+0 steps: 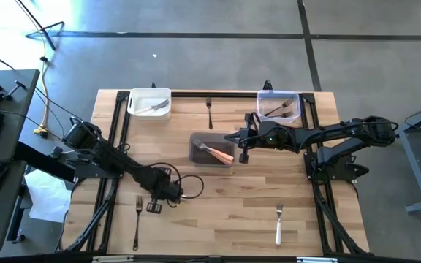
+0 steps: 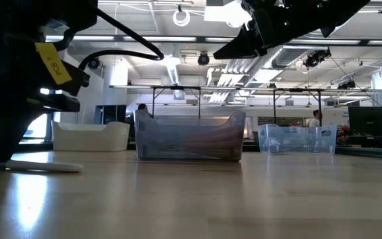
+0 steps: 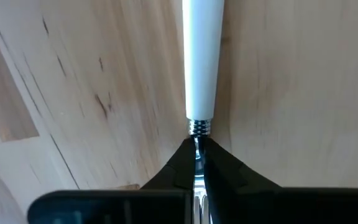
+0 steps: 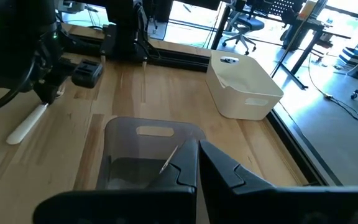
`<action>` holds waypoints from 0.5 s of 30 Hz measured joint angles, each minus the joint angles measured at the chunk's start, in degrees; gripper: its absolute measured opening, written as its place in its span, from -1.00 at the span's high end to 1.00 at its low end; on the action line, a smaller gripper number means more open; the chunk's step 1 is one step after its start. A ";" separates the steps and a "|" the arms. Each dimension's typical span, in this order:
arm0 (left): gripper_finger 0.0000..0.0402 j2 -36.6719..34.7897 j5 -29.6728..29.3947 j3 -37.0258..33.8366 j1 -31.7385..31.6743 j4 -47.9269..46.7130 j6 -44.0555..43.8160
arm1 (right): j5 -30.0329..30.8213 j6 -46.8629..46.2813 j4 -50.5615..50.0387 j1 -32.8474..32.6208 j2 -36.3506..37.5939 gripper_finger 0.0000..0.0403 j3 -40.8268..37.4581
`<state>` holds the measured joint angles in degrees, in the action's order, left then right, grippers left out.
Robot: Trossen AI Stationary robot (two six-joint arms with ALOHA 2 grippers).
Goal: Sort silverware by color (type)
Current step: Put the left white fork into the white bin
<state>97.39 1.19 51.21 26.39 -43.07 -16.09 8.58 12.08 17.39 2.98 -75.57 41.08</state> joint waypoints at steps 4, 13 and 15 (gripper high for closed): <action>0.98 -1.25 0.06 -0.13 -0.98 -1.59 4.73 | 0.01 0.00 -0.01 0.00 0.00 1.00 0.00; 0.99 -10.88 -4.35 -0.36 -9.47 -13.33 17.20 | 0.00 0.00 -0.02 -0.02 0.00 1.00 0.00; 1.00 -13.40 -6.19 -0.20 -12.74 -15.22 20.72 | 0.00 0.00 -0.02 -0.02 0.00 1.00 0.00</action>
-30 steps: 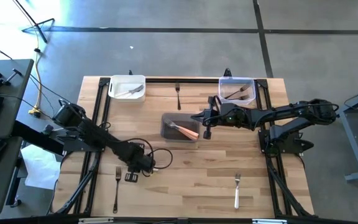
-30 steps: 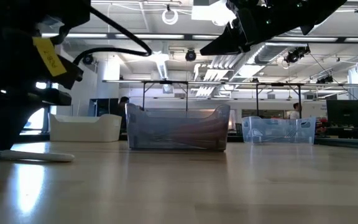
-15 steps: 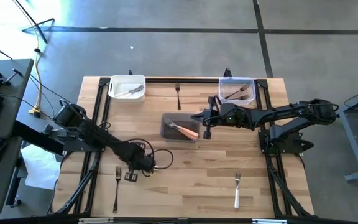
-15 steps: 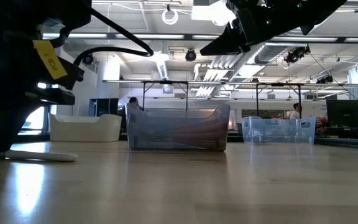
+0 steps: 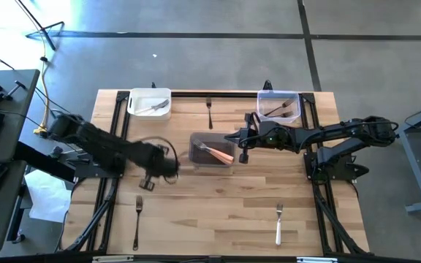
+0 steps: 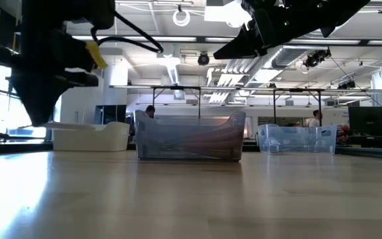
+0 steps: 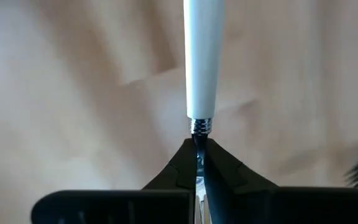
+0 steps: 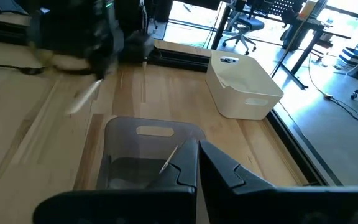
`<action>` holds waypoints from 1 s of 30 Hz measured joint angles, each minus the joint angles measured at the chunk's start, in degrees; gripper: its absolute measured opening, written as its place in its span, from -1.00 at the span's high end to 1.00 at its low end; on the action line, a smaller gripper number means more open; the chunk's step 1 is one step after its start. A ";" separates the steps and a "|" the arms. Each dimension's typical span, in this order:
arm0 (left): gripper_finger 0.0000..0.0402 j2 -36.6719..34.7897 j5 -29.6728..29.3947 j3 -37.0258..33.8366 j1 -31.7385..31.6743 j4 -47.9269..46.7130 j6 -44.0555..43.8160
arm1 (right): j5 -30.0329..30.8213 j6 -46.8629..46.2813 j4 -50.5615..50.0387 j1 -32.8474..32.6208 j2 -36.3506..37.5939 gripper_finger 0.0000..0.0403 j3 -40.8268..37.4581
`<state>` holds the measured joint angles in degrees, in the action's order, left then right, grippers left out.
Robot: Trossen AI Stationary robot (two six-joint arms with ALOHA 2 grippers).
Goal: Sort silverware by color (type)
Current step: Put the left white fork into the white bin
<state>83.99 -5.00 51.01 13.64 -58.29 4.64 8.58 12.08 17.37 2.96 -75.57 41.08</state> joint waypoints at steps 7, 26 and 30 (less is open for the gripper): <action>1.00 -9.38 -7.34 0.04 -14.88 -6.86 15.01 | 0.00 0.00 -0.30 0.01 0.00 1.00 0.00; 1.00 -6.62 -21.40 12.50 -56.20 0.22 62.31 | 0.00 3.44 0.48 0.02 0.02 1.00 0.00; 1.00 -1.47 -25.52 14.03 -58.14 -1.45 58.73 | -0.16 3.96 0.52 0.18 0.02 1.00 0.00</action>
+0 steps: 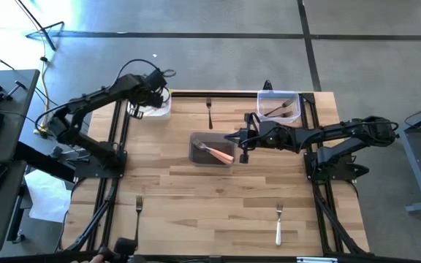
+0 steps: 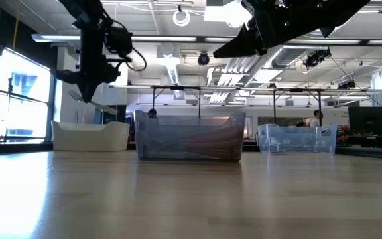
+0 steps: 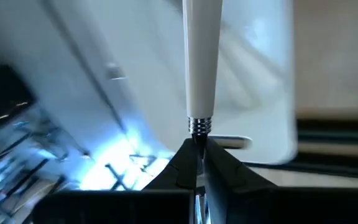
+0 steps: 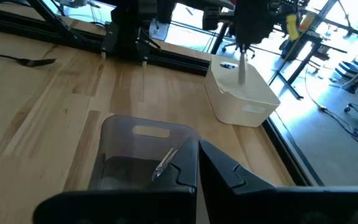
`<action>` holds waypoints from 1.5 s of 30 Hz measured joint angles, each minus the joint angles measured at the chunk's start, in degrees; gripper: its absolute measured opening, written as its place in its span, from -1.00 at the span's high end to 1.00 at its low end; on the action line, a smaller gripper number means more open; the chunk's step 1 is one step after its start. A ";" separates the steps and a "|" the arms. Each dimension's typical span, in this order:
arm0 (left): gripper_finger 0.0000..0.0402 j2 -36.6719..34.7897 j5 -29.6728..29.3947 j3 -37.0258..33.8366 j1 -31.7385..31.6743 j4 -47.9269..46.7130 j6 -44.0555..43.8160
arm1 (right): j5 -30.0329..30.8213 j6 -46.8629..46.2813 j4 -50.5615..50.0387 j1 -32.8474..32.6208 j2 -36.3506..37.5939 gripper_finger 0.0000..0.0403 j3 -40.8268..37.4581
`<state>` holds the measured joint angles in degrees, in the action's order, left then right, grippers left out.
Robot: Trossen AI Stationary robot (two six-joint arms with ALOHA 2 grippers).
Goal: Sort silverware by color (type)
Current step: Put the left white fork into the white bin
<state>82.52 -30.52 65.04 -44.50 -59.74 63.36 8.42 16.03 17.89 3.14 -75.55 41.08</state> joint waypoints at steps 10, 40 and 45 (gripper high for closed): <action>1.00 2.25 1.40 0.39 -0.23 -2.08 -2.66 | -2.95 0.09 0.44 1.38 0.00 1.00 0.00; 0.99 16.86 9.99 8.91 -10.35 -3.17 10.73 | -5.94 2.30 2.51 4.39 0.00 1.00 0.00; 0.99 19.87 10.19 8.89 -10.40 -3.32 10.33 | -5.94 2.22 2.51 4.39 0.00 1.00 0.00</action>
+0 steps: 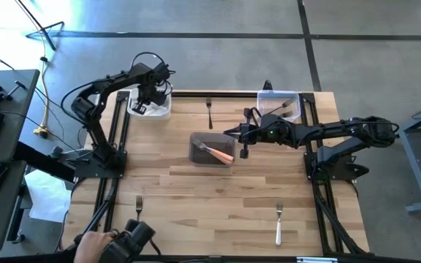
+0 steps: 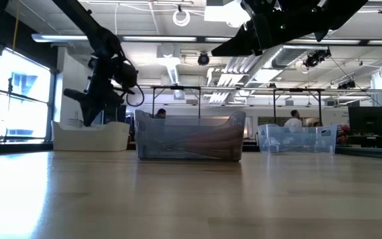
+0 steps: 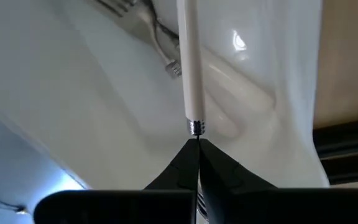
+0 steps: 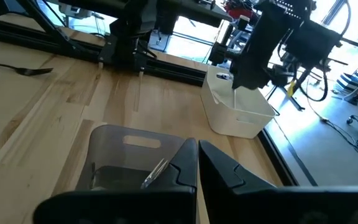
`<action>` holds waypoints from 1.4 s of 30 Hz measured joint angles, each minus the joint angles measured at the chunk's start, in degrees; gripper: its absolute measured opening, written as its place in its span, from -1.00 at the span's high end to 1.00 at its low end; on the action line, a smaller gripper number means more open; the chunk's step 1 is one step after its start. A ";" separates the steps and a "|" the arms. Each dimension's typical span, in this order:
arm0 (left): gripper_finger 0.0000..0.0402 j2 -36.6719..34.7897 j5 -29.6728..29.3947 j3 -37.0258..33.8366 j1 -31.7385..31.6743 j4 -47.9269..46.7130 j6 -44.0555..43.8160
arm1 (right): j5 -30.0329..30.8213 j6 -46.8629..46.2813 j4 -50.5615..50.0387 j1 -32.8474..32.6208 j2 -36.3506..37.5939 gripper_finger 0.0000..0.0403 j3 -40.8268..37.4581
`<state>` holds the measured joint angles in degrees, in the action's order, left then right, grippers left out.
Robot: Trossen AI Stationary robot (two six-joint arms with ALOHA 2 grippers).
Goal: Sort silverware by color (type)
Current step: Put the left white fork into the white bin, then put the top black fork into the transparent bin
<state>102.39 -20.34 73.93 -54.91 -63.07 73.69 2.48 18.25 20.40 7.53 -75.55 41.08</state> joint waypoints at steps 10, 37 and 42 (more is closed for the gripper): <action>1.00 5.62 -3.27 -0.04 0.01 0.08 -3.16 | 0.00 -0.32 -0.02 -0.01 0.00 1.00 0.00; 0.63 -6.06 4.13 2.12 3.85 3.03 -24.42 | 1.84 -3.50 -9.71 4.52 -0.02 1.00 5.56; 0.94 -17.15 13.94 -3.71 6.65 13.86 -36.30 | 2.62 -10.03 -12.54 7.13 -0.02 1.00 6.96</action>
<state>85.24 -6.40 70.22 -48.26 -49.20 37.39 5.10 8.22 7.87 14.66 -75.57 48.04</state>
